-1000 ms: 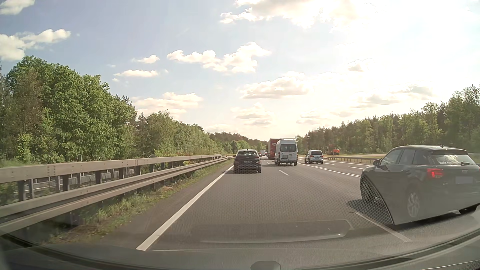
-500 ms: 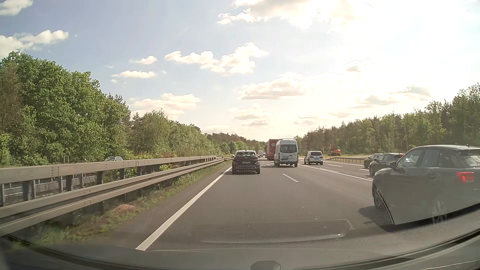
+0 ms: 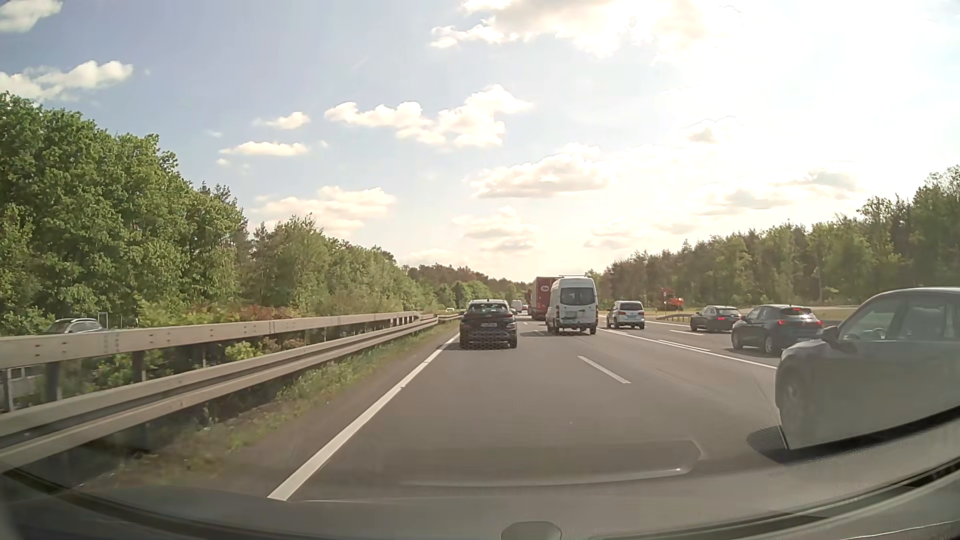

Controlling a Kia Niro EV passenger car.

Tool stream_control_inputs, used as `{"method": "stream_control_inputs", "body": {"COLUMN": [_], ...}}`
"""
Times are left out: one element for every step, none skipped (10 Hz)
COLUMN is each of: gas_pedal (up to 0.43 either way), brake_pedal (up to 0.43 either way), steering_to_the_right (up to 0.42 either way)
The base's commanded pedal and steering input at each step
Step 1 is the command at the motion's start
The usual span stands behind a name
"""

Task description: Follow the waypoints while adhering to traffic rules and regulations

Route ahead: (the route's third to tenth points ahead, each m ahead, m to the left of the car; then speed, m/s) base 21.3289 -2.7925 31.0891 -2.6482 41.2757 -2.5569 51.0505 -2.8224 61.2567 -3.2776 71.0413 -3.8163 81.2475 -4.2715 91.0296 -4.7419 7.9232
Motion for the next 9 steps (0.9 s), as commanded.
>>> {"method": "stream_control_inputs", "body": {"gas_pedal": [0.067,0.067,0.067,0.067,0.067,0.067,0.067,0.067,0.067], "brake_pedal": [0.000,0.000,0.000,0.000,0.000,0.000,0.000,0.000,0.000], "steering_to_the_right": [0.005,0.005,0.004,0.003,0.000,-0.003,-0.002,-0.001,-0.001]}}
